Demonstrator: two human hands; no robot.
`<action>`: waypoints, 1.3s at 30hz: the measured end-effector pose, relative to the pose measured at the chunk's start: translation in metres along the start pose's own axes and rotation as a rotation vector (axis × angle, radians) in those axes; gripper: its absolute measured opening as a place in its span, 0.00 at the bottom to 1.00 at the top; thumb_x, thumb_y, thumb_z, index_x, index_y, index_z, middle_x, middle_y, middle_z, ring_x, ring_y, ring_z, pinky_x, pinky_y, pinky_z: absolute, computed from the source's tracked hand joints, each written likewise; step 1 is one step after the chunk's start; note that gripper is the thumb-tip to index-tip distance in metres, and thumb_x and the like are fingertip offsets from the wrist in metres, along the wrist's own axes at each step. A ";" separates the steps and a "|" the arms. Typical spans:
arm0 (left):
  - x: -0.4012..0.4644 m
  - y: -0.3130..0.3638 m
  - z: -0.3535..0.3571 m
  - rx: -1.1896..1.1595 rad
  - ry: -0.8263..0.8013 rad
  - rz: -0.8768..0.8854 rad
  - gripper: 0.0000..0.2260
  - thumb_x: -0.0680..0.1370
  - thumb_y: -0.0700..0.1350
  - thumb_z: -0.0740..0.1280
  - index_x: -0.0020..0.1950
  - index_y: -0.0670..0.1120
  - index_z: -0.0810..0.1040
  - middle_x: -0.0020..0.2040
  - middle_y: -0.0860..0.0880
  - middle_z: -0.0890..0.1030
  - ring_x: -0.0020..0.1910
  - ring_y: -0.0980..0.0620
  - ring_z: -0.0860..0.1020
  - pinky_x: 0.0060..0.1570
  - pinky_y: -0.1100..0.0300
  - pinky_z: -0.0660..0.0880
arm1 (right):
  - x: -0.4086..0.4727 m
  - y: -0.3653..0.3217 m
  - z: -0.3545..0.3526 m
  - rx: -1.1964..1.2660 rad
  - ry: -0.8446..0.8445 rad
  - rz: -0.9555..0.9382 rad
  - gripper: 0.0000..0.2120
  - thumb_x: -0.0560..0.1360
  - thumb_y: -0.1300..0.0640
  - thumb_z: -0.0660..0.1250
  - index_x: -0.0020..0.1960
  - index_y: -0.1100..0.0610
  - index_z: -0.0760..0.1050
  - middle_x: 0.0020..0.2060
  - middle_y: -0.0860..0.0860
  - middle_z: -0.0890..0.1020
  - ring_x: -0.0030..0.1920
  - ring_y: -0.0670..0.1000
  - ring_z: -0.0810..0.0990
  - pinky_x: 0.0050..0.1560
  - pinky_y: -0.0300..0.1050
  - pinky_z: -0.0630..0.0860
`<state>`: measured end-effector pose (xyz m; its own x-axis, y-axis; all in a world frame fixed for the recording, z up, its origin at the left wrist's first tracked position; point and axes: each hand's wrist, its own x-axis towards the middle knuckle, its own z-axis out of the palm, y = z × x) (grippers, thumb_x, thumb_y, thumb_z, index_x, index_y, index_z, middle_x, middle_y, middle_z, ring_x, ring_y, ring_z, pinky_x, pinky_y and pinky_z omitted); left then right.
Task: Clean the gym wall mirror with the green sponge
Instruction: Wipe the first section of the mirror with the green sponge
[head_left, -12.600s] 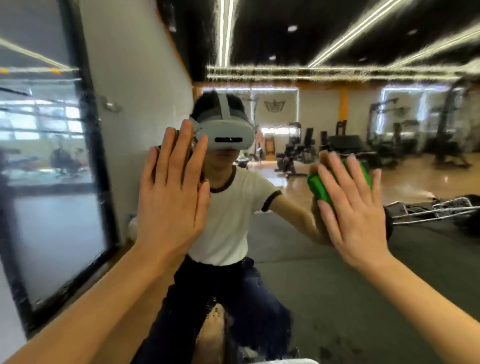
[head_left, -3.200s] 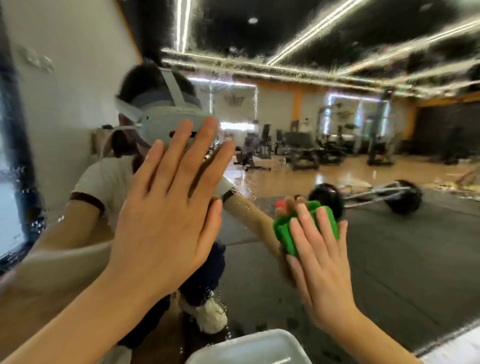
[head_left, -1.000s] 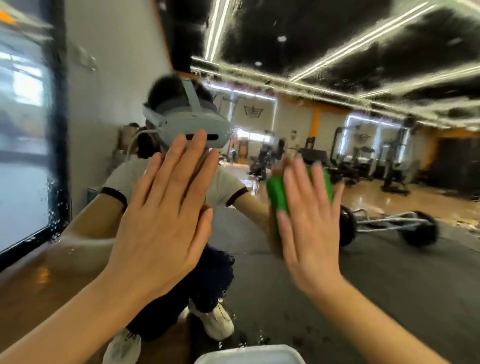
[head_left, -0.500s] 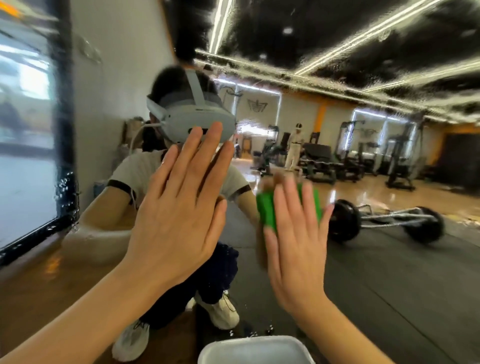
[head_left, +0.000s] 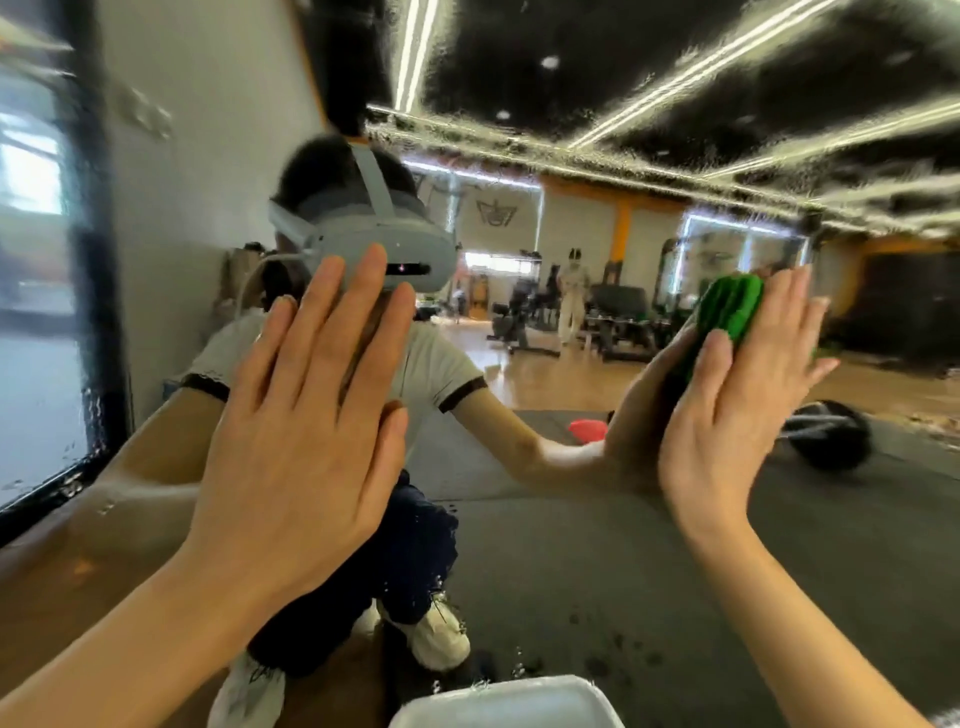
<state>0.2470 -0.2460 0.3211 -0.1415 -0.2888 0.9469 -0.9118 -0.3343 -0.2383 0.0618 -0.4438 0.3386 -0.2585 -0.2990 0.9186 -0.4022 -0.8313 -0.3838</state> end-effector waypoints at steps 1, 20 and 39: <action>0.000 0.000 0.000 -0.001 0.003 0.001 0.28 0.82 0.47 0.54 0.82 0.39 0.56 0.82 0.39 0.55 0.81 0.46 0.49 0.80 0.52 0.42 | -0.006 -0.015 0.006 -0.006 0.011 0.020 0.26 0.86 0.56 0.51 0.82 0.58 0.51 0.81 0.55 0.54 0.81 0.55 0.47 0.78 0.65 0.40; -0.002 -0.002 0.002 0.000 0.011 0.008 0.29 0.82 0.47 0.55 0.81 0.38 0.57 0.81 0.38 0.54 0.82 0.47 0.46 0.80 0.51 0.43 | -0.084 -0.055 0.014 -0.045 -0.106 -0.085 0.30 0.81 0.55 0.52 0.81 0.57 0.49 0.81 0.52 0.50 0.81 0.51 0.41 0.79 0.53 0.34; -0.002 -0.002 0.001 -0.003 -0.010 -0.002 0.27 0.84 0.47 0.52 0.82 0.39 0.55 0.81 0.38 0.54 0.81 0.45 0.48 0.80 0.53 0.41 | -0.158 -0.084 0.014 -0.076 -0.396 -0.577 0.32 0.84 0.50 0.53 0.82 0.55 0.42 0.82 0.49 0.42 0.82 0.51 0.44 0.80 0.56 0.40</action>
<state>0.2496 -0.2451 0.3192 -0.1356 -0.2975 0.9450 -0.9134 -0.3320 -0.2355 0.1484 -0.3332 0.2268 0.3477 0.0198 0.9374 -0.4432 -0.8775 0.1829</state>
